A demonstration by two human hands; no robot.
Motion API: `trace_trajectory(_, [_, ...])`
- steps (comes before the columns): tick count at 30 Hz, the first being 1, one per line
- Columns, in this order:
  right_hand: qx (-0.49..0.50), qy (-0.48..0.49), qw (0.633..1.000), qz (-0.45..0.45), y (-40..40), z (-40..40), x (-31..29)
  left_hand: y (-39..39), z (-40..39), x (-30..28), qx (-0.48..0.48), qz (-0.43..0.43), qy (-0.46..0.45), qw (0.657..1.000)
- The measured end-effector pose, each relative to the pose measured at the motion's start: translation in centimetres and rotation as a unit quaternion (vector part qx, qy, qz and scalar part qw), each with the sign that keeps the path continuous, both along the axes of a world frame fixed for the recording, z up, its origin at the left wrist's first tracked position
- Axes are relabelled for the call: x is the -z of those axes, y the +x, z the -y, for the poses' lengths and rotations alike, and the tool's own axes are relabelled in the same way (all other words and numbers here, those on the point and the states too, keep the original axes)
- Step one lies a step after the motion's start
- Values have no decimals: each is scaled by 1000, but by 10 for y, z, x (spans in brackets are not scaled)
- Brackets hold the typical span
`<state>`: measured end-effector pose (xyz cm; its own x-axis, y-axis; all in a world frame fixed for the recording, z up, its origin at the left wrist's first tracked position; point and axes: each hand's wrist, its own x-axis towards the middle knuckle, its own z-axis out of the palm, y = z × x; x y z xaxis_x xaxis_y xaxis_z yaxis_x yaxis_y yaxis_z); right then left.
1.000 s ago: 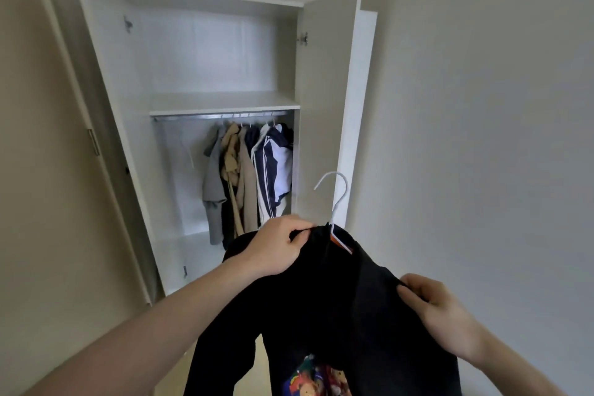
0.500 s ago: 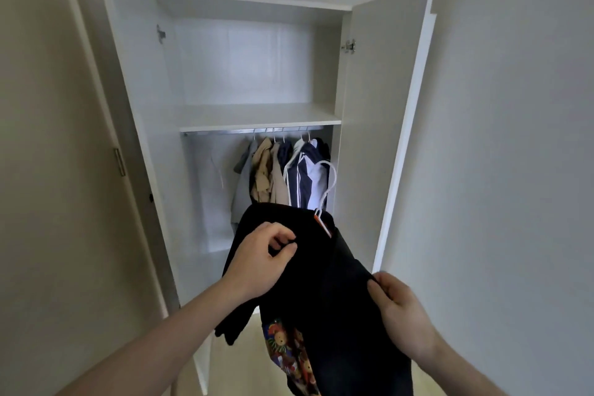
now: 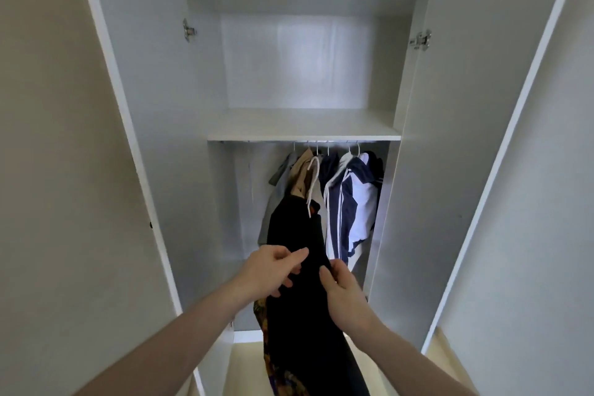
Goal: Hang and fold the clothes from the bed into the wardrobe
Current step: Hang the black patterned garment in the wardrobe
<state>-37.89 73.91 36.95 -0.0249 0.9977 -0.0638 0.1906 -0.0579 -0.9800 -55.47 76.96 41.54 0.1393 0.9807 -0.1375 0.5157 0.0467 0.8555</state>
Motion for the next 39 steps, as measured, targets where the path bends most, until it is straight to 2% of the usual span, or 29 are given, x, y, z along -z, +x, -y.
trace_trajectory(5, [-130, -8, 991, -17, -4, -81, 15, 12, -71, 10, -35, -2, -6, 999])
trace_trajectory(11, [-247, -9, 969, 2, -18, -149, 30, -12, -140, 34, -107, -78, 69, 989])
trace_trajectory(16, [-328, 30, 934, 138, -24, -211, 29, -40, -189, 51, -158, -93, 64, 981])
trace_trajectory(19, [-314, 22, 931, 186, -15, -262, 37, -57, -210, 59, -150, -110, 69, 980])
trace_trajectory(25, [-189, 61, 926, 323, -2, -382, 48, -85, -244, 68, -118, -110, 59, 985])
trace_trajectory(28, [-170, 109, 897, 394, -12, -441, 51, -94, -254, 66, -92, -136, 47, 985])
trace_trajectory(31, [-186, 118, 863, 455, -28, -506, 53, -103, -263, 67, -80, -143, 28, 986])
trace_trajectory(34, [-220, 106, 827, 507, -47, -564, 61, -110, -269, 70, -102, -159, 21, 982])
trace_trajectory(39, [-285, 105, 744, 595, -83, -626, 73, -115, -272, 72, -171, -183, 33, 968])
